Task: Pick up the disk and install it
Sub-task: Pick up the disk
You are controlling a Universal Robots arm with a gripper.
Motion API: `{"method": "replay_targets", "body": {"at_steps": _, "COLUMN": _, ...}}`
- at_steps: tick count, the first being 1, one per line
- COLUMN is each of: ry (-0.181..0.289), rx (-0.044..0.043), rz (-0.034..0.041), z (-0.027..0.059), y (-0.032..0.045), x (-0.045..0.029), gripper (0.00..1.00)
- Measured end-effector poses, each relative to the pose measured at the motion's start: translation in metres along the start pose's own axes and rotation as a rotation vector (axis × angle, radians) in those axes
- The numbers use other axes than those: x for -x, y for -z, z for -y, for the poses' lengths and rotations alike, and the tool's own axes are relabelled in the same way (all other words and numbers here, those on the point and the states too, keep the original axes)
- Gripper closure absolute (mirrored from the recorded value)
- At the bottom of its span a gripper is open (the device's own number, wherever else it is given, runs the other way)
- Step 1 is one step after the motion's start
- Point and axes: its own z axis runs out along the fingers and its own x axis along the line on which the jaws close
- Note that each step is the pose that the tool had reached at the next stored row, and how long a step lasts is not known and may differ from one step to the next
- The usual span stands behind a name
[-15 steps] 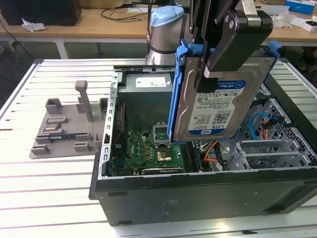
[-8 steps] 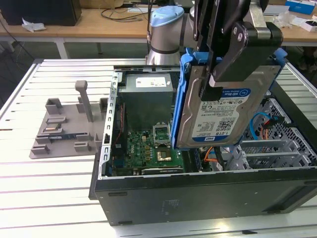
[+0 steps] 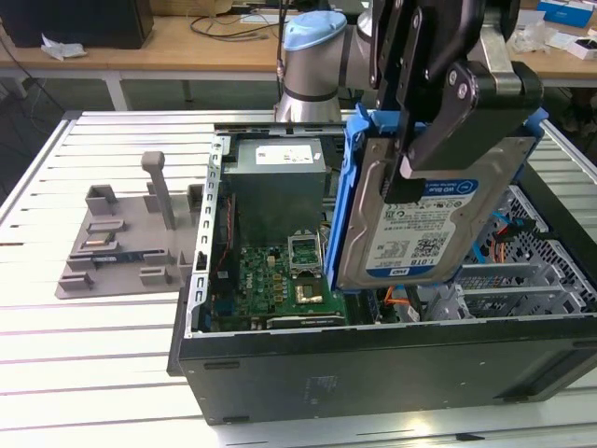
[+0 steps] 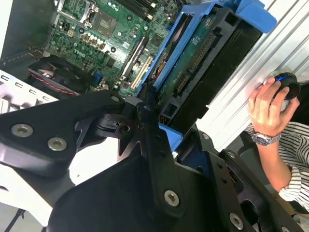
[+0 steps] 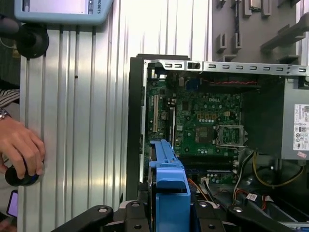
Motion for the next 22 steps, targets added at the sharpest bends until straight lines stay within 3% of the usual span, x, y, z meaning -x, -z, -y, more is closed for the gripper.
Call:
{"method": "replay_targets", "body": {"at_steps": 15, "ry": 0.000, "rx": 0.0001, "rz": -0.0001, "z": 0.0040, "y": -0.0100, "x": -0.0124, "gripper": 0.63}}
{"method": "replay_targets", "body": {"at_steps": 18, "ry": 0.000, "rx": 0.0002, "rz": -0.0002, "z": 0.0081, "y": -0.0123, "x": -0.0137, "gripper": 0.63}}
{"method": "replay_targets", "body": {"at_steps": 22, "ry": 0.000, "rx": 0.0001, "rz": 0.0060, "z": 0.0218, "y": -0.0125, "x": -0.0140, "gripper": 0.63}}
